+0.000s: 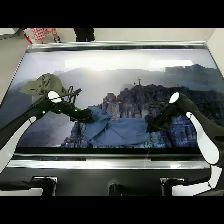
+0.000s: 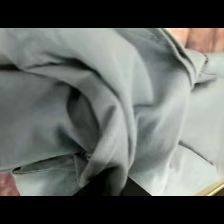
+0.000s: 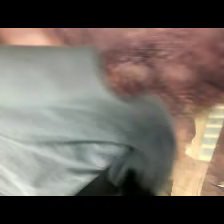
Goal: Fold the shirts.
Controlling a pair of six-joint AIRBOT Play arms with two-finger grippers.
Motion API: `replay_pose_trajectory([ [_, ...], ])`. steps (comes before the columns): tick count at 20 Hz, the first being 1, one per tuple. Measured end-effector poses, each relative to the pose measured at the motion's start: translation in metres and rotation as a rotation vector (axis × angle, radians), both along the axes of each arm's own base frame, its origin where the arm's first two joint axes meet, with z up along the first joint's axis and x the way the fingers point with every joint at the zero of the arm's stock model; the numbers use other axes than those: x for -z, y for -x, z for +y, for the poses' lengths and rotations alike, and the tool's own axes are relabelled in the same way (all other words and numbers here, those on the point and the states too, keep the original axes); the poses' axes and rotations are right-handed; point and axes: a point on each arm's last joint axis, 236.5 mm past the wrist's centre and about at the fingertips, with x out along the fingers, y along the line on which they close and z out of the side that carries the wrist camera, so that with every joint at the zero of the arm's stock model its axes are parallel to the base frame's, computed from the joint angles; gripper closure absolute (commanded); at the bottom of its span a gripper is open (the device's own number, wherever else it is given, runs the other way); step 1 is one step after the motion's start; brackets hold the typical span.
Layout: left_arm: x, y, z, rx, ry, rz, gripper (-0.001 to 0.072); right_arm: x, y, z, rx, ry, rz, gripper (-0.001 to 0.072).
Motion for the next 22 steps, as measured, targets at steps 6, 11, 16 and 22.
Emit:
replay_pose_trajectory([
  [6,-0.092,-0.021,0.007,0.036,0.001,-0.300,0.0671,-0.082,-0.052,0.001,-0.049,0.022,-0.310,0.0679],
  [11,-0.301,-0.027,0.056,-0.164,-0.021,-0.848,0.0672,-0.315,-0.101,-0.025,0.039,0.157,-1.034,0.0678],
  [16,-0.431,0.050,0.101,-0.331,0.025,-1.154,0.0672,-0.489,-0.021,-0.049,0.219,0.209,-1.496,0.0678],
  [22,-0.359,0.072,0.119,-0.310,-0.117,-0.941,0.0672,-0.432,0.026,-0.060,0.167,0.289,-1.218,0.0677],
])
